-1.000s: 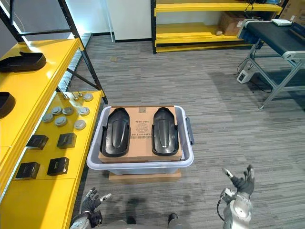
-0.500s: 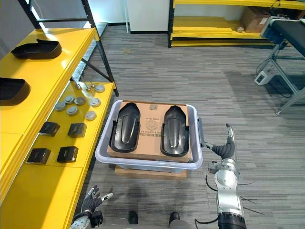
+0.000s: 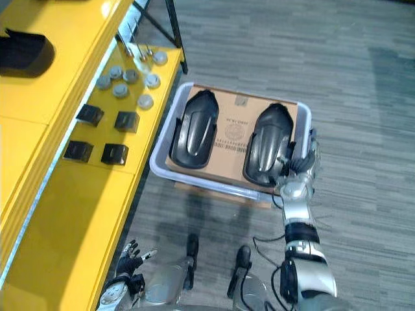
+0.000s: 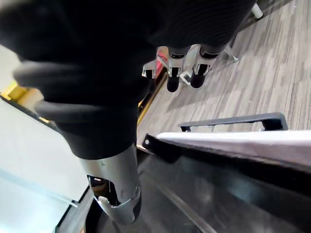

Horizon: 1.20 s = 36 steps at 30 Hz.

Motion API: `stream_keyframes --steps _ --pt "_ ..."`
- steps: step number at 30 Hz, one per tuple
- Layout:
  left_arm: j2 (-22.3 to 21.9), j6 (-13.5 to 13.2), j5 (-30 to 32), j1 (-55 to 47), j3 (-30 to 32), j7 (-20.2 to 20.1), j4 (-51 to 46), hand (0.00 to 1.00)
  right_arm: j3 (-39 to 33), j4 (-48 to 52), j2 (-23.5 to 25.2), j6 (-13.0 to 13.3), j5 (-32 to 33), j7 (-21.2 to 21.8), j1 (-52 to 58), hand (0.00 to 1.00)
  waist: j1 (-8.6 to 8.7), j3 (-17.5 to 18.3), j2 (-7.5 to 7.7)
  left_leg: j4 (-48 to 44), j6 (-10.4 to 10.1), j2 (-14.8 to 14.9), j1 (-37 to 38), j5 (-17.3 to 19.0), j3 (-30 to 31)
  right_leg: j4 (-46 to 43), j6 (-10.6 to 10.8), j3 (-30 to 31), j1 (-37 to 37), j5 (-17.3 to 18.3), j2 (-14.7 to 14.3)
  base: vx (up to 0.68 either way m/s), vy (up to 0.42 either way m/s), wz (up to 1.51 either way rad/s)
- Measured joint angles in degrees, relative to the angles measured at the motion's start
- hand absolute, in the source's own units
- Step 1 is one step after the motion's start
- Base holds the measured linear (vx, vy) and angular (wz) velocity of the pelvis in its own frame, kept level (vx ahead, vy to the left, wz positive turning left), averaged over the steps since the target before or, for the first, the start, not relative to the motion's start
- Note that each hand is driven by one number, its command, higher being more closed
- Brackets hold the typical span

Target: Walk over and take plastic housings, then place them on the shelf

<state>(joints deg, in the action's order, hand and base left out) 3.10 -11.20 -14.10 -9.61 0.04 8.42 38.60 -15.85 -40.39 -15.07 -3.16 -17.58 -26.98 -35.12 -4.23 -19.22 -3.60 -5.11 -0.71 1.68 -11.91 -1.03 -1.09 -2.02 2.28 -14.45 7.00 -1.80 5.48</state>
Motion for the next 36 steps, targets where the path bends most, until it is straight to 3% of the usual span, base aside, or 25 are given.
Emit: stream_keyframes --steps 4,5,9,19,28,33,36 --pt "-0.1 -0.6 -1.2 1.9 -0.7 0.6 0.0 0.0 0.1 -8.7 -5.0 0.2 3.3 -0.4 -6.7 0.0 0.06 -2.6 -0.85 0.0 0.1 -0.3 -2.0 -0.5 0.7 -0.3 0.1 -0.7 1.7 -0.2 0.3 -0.03 0.018 0.08" --pt "-0.1 -0.8 -1.5 2.6 -0.8 0.7 0.0 0.0 0.2 -12.3 -6.4 0.2 4.2 -0.3 -9.1 1.0 0.07 -3.0 -1.03 0.1 0.2 -0.4 -2.9 -0.9 1.0 -0.4 0.1 -0.9 2.7 -0.2 0.3 -0.02 0.013 0.1" --pt "-0.1 -1.3 -2.4 4.7 -3.2 1.8 0.1 0.0 1.1 -21.2 -8.6 0.2 6.5 -0.1 -15.9 1.0 0.02 -5.2 -1.38 0.1 0.3 -0.2 -3.8 -1.1 1.0 -0.2 0.0 -1.1 3.4 -0.3 0.4 0.01 0.0 0.01" --pt "-0.1 -1.7 -3.5 6.7 -4.9 2.9 0.2 0.0 3.4 -23.0 -9.0 0.9 10.2 0.7 -19.4 1.0 0.1 -5.5 -1.39 0.2 0.3 -0.4 -4.3 -1.0 0.7 -0.1 -0.5 -0.1 4.3 -0.7 0.3 0.0 0.004 -0.04" --pt "-0.2 -1.6 -3.8 6.9 -4.8 2.9 -0.1 0.0 3.1 -2.8 -3.7 0.4 9.8 0.0 -4.2 1.0 0.38 -5.3 -0.92 2.6 0.1 -0.5 -0.4 -1.6 -1.0 0.1 -0.6 2.0 2.5 -1.3 0.4 -0.01 0.019 -0.1" --pt "-0.2 -1.4 -3.2 4.0 -3.9 2.8 -7.7 0.0 2.2 13.1 1.5 0.3 5.6 -1.2 7.4 1.0 1.2 -3.8 1.36 3.9 0.1 -0.4 2.0 -1.9 -2.3 0.3 -0.3 3.4 1.3 -1.4 0.4 0.0 0.019 -0.12" --pt "-0.2 -1.1 -1.0 0.4 -4.0 2.8 -15.1 0.0 2.1 21.4 4.8 0.4 2.9 -2.1 14.1 1.0 2.1 -0.2 2.41 5.5 0.1 -0.3 4.4 -1.8 -2.6 1.3 0.1 3.7 -0.6 -1.3 0.4 0.02 0.005 -0.07"
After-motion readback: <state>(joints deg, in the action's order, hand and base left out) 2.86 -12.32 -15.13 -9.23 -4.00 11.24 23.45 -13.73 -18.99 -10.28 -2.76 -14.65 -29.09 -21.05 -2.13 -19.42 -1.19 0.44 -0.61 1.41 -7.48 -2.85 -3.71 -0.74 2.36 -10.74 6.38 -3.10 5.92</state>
